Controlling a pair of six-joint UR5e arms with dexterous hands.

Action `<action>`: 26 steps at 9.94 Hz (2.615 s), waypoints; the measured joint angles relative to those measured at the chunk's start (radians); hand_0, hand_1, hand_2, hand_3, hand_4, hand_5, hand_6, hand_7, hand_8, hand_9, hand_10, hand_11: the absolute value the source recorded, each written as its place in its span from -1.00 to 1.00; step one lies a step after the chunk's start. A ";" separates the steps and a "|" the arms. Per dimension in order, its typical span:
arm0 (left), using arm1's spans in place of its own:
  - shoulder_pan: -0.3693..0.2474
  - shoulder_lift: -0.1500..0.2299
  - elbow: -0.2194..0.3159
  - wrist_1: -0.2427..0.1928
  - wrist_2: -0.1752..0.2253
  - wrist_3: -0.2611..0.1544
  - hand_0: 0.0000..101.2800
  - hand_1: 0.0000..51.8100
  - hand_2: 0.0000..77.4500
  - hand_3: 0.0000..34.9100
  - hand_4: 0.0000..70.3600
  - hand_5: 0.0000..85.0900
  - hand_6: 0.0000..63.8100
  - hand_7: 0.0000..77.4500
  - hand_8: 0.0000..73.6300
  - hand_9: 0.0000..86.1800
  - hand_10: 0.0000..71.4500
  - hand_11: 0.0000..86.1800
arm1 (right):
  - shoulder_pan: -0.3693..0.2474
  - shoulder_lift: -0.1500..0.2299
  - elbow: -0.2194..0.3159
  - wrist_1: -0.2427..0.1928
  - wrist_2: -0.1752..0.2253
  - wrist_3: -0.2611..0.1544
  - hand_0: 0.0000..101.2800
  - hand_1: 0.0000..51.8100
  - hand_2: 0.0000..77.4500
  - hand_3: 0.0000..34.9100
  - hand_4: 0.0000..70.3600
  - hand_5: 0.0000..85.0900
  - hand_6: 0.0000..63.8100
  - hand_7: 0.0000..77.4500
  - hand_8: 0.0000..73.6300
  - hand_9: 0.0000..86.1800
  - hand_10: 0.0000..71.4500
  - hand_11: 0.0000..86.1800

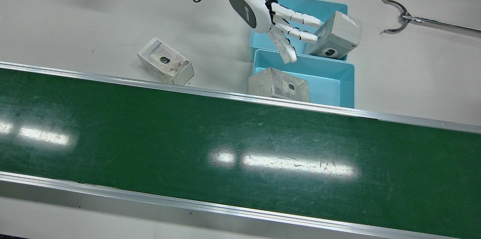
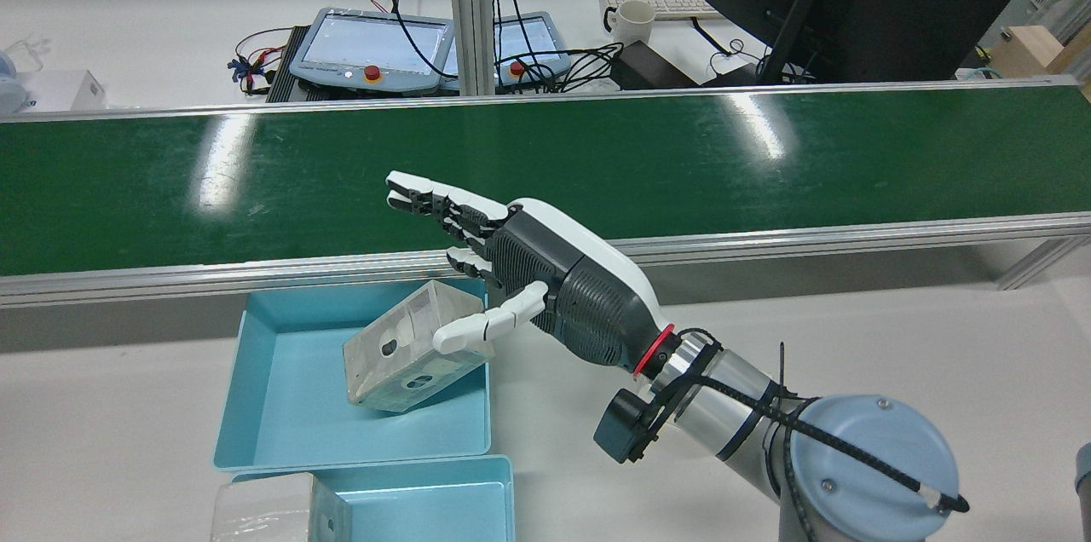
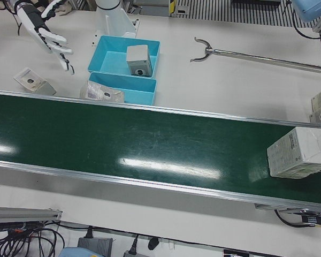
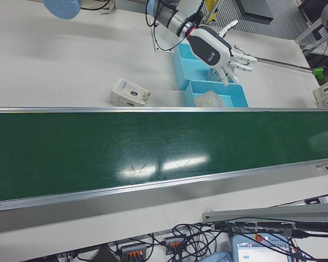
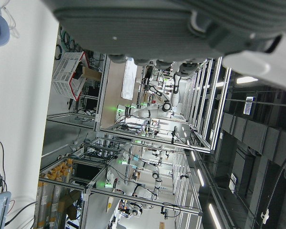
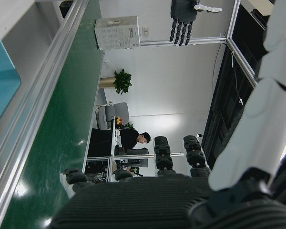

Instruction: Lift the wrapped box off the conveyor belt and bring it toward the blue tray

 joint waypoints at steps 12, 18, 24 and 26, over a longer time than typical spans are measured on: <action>0.000 0.000 0.000 0.000 0.000 0.000 -1.00 -1.00 -0.97 -1.00 -1.00 -0.99 -1.00 -0.99 -0.99 -1.00 -1.00 -1.00 | 0.794 -0.274 -0.077 -0.040 -0.414 0.219 -0.33 -0.75 -0.72 0.70 -1.00 -0.87 -1.00 -0.73 -1.00 -0.97 -0.85 -0.81; 0.000 0.000 0.000 0.000 0.000 0.000 -1.00 -1.00 -0.99 -1.00 -1.00 -0.99 -1.00 -0.99 -0.99 -0.99 -1.00 -1.00 | 0.808 -0.178 -0.176 -0.026 -0.406 0.249 -0.40 -0.75 -0.76 0.72 -0.98 -0.87 -1.00 -0.86 -0.97 -0.89 -0.83 -0.78; 0.000 0.000 0.000 0.000 0.000 0.000 -1.00 -1.00 -0.99 -1.00 -1.00 -0.99 -1.00 -0.99 -0.99 -1.00 -0.98 -1.00 | 0.814 -0.185 -0.173 -0.025 -0.398 0.256 -0.42 -0.77 -0.76 0.74 -0.95 -0.76 -1.00 -0.77 -0.93 -0.85 -0.88 -0.86; 0.000 0.000 0.000 0.000 0.000 0.000 -1.00 -1.00 -0.99 -1.00 -1.00 -0.99 -1.00 -0.99 -1.00 -0.99 -1.00 -1.00 | 0.814 -0.186 -0.174 -0.025 -0.398 0.258 -0.42 -0.77 -0.76 0.74 -0.95 -0.76 -1.00 -0.77 -0.93 -0.85 -0.88 -0.86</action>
